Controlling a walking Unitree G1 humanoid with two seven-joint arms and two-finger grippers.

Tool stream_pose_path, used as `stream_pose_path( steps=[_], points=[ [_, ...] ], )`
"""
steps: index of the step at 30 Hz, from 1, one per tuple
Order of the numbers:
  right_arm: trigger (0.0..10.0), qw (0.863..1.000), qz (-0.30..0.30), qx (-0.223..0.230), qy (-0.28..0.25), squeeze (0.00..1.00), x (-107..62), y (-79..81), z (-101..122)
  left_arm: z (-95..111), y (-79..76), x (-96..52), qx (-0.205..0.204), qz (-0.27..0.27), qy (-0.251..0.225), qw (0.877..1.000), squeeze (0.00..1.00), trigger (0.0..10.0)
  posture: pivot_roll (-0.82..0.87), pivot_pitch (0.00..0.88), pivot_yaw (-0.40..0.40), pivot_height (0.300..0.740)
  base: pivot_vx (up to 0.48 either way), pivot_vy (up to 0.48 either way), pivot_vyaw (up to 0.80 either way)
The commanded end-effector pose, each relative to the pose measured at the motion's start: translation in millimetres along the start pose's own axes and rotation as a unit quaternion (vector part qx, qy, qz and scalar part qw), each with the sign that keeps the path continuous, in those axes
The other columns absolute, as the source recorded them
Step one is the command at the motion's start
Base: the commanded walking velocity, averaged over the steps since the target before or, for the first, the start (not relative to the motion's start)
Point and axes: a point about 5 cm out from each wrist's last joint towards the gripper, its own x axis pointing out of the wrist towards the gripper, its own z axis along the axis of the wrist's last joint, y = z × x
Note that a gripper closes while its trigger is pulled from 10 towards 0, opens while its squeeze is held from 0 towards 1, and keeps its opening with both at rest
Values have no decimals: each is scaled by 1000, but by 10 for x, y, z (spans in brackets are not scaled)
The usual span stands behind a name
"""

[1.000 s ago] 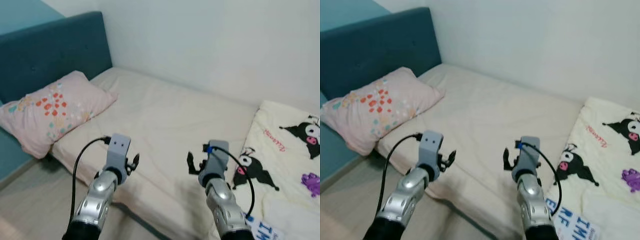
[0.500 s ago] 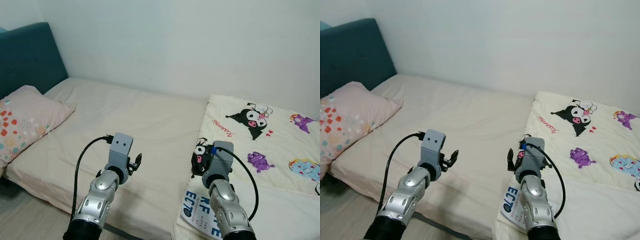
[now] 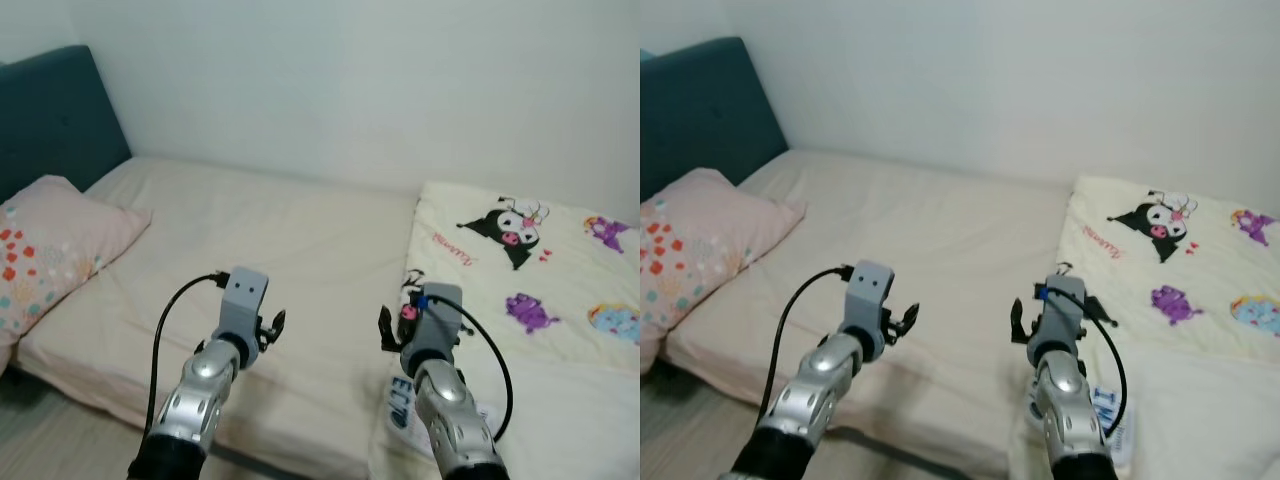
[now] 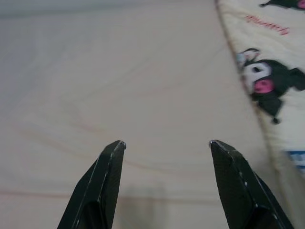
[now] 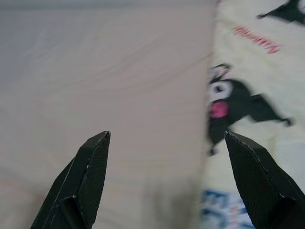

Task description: Clean up the room

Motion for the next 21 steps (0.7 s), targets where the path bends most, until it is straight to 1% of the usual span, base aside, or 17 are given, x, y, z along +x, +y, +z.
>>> stream_pose_path(
  steps=[1, 2, 8, 11, 13, 15, 21],
  points=[
    [10000, 1000, -4, -5, 5, 0, -7, -20, -16, -67, -2, -11, 8, -3, 13, 1000, 0, 10000, -13, 3, 16, 740, 0, 0, 0],
    [10000, 1000, -9, -6, 7, 0, -20, -47, -35, -55, -15, -13, 14, -5, 7, 1000, 0, 10000, -11, 8, 14, 740, 0, 0, 0],
    [10000, 1000, -22, -4, 8, 0, -42, -101, -58, -58, -20, -12, 13, -6, 7, 1000, 0, 10000, -12, 13, 12, 740, 0, 0, 0],
    [10000, 999, -45, -6, 19, 0, -74, -188, -107, -70, -22, -21, 15, -9, 7, 1000, 0, 10000, -14, 16, 15, 740, 0, 0, 0],
    [10000, 999, -47, -6, 21, 0, -77, -196, -113, -71, -22, -23, 16, -10, 7, 1000, 0, 10000, -14, 16, 15, 740, 0, 0, 0],
    [10000, 998, -59, -6, 29, 0, -79, -230, -135, -79, -21, -29, 16, -11, 7, 1000, 0, 10000, -16, 19, 17, 740, 0, 0, -800],
    [10000, 998, -63, -12, 26, 0, -67, -253, -101, -84, -24, -34, 13, -14, 5, 1000, 0, 10000, -19, 23, 16, 740, 0, 0, -800]
  ],
)
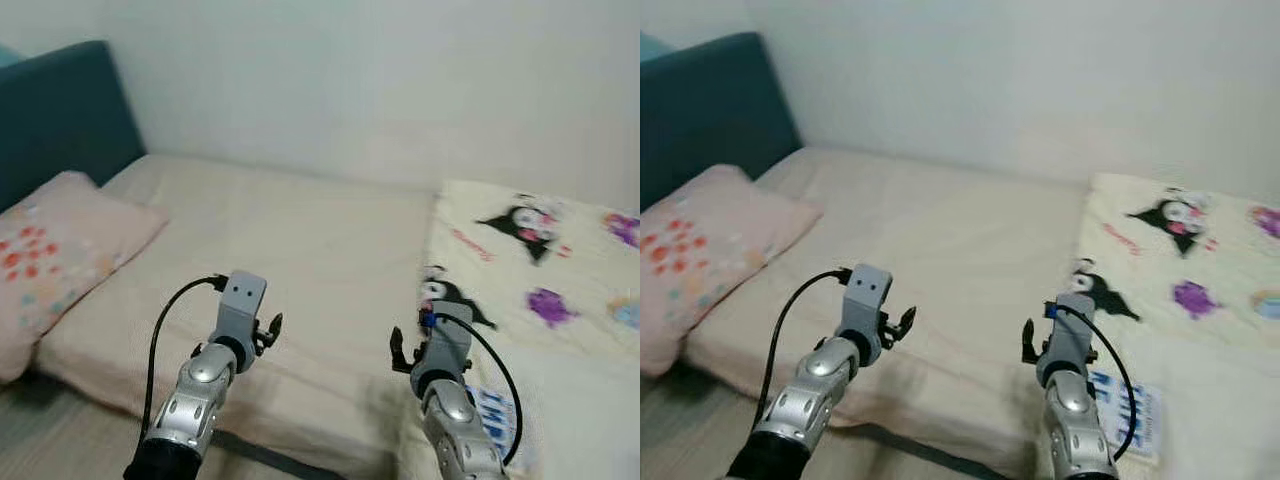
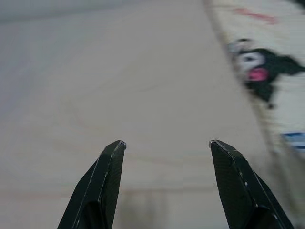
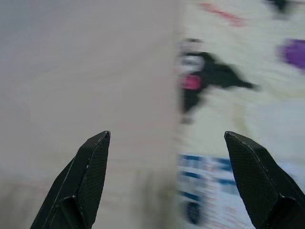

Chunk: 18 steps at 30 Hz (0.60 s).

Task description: Clean up the room

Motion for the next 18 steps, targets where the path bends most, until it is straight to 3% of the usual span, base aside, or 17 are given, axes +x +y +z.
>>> stream_pose_path(
  steps=[1, 13, 18],
  points=[
    [10000, 1000, 0, -2, 1, 0, 0, 5, 15, -40, -13, -7, 6, -5, 6, 1000, 0, 10000, -19, 24, 15, 740, 0, 0, -800],
    [10000, 1000, 4, 1, 0, 0, 23, 18, 56, -55, 2, 7, -2, 5, 11, 1000, 0, 10000, -21, 26, 10, 740, 0, 0, -800],
    [10000, 1000, 14, -1, -7, 0, 35, 16, 89, -140, 82, -11, -41, 42, 34, 998, 0, 10000, -21, 26, 10, 740, 0, 0, -800]
  ],
)
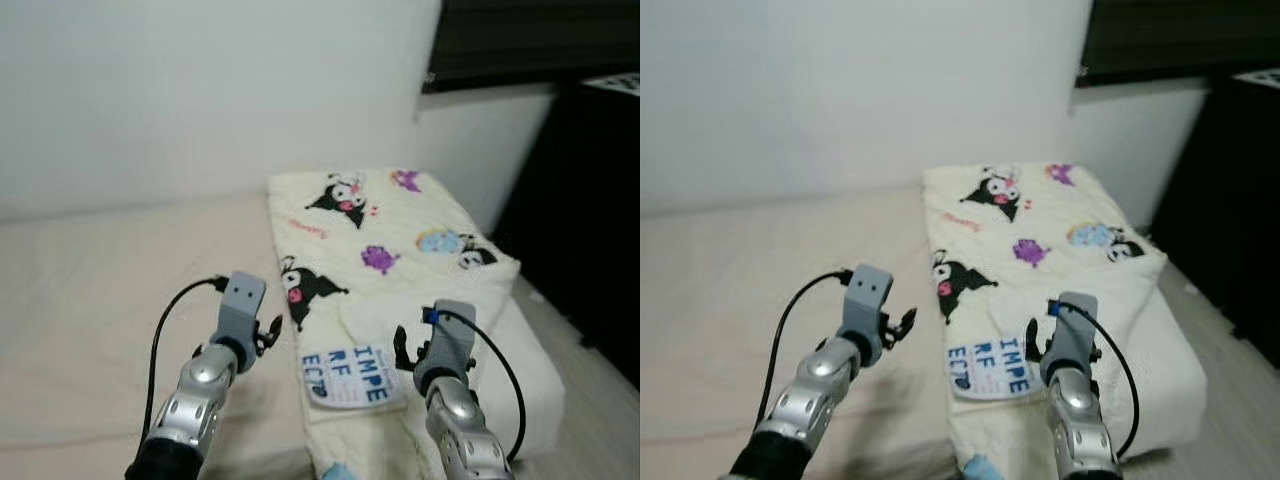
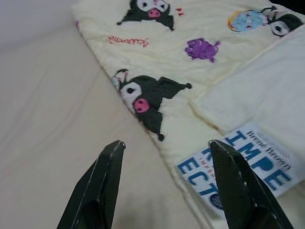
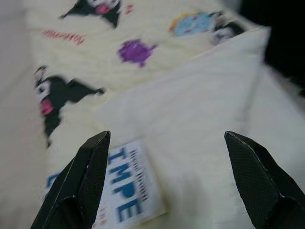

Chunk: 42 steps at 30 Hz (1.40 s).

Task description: Clean up the room

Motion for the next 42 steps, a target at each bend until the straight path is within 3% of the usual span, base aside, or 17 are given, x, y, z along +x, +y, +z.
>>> stream_pose_path(
  steps=[1, 8, 15, 22, 30, 42],
  points=[
    [10000, 1000, 15, -3, -8, 0, 5, 44, 35, -103, 59, -17, -30, 18, 30, 999, 0, 10000, -26, 26, 14, 740, 0, 0, -800],
    [10000, 996, 63, -27, -62, 0, 48, 167, 232, -159, 191, -62, -45, 66, 33, 996, 0, 10000, -21, 25, 3, 740, 0, 0, -343],
    [10000, 992, 93, -39, -71, 0, 50, 276, 271, -157, 227, -77, -57, 94, 23, 994, 0, 10000, -21, 25, 3, 740, 0, 0, 0],
    [10000, 989, 106, -76, -70, 0, 33, 331, 235, -102, 173, -75, -48, 86, 14, 995, 0, 10000, -19, 27, -7, 740, 0, -480, 478],
    [10000, 992, 98, -56, -63, 0, 28, 293, 201, -59, 152, -65, -47, 89, 10, 995, 0, 10000, -22, 27, -3, 740, 0, -480, 286],
    [10000, 992, 95, -50, -61, 0, 14, 295, 172, -55, 170, -36, -42, 94, 22, 994, 0, 10000, -20, 18, 3, 740, 0, 280, 0]
  ],
)
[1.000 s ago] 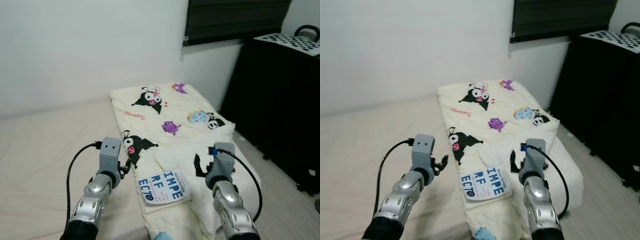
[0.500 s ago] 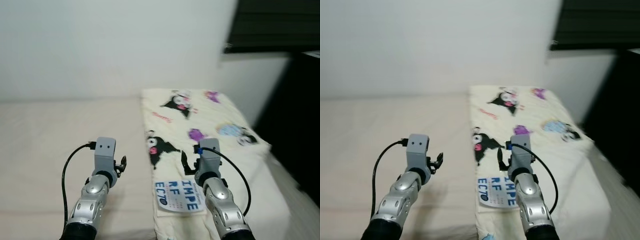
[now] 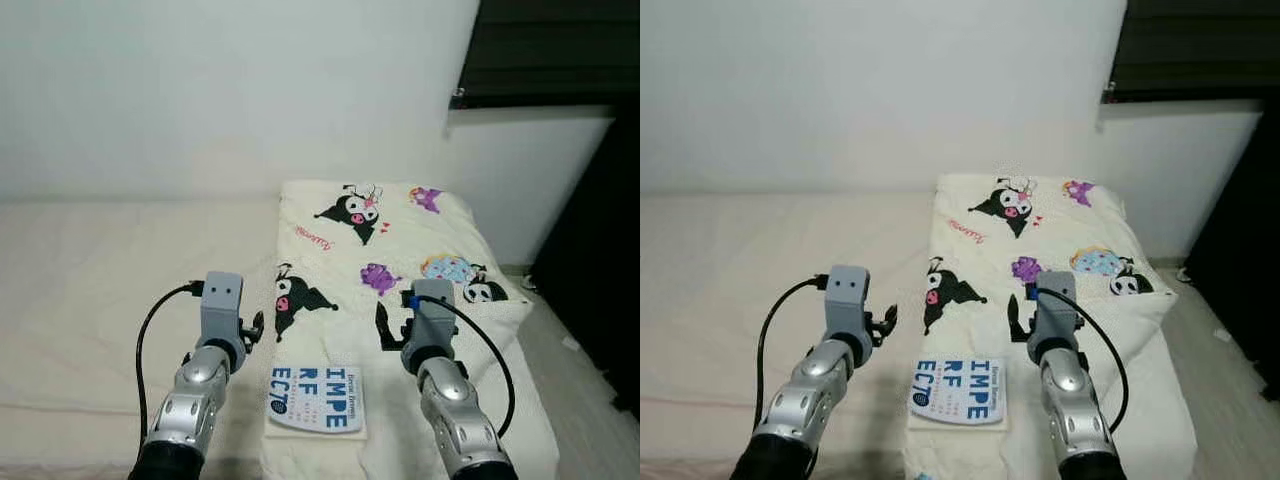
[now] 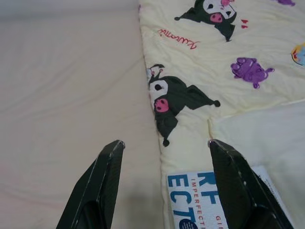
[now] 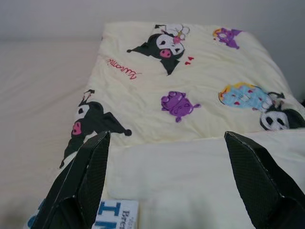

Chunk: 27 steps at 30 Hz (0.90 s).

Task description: Clean up the room

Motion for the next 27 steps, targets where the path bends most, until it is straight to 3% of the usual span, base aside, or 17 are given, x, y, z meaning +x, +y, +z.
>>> stream_pose_path(
  steps=[1, 14, 23, 27],
  points=[
    [10000, 1000, 5, 6, 4, 0, -14, 52, -32, -26, 70, 6, 17, 14, 3, 1000, 0, 10000, -19, 14, 3, 740, 0, 0, 0],
    [10000, 999, -14, 21, 25, 0, -51, 17, -133, -29, 67, 20, 44, 1, 7, 999, 0, 10000, -12, 8, 2, 740, 0, 0, 0],
    [10000, 999, -19, 26, 29, 0, -48, 4, -142, -62, 103, 31, 51, 12, 21, 998, 0, 10000, -9, 16, 4, 740, 0, 437, 0],
    [10000, 999, -23, 29, 30, 0, -52, -13, -147, -38, 86, 30, 47, 10, 14, 999, 0, 10000, -8, 18, 5, 740, 0, 0, 0]
  ],
)
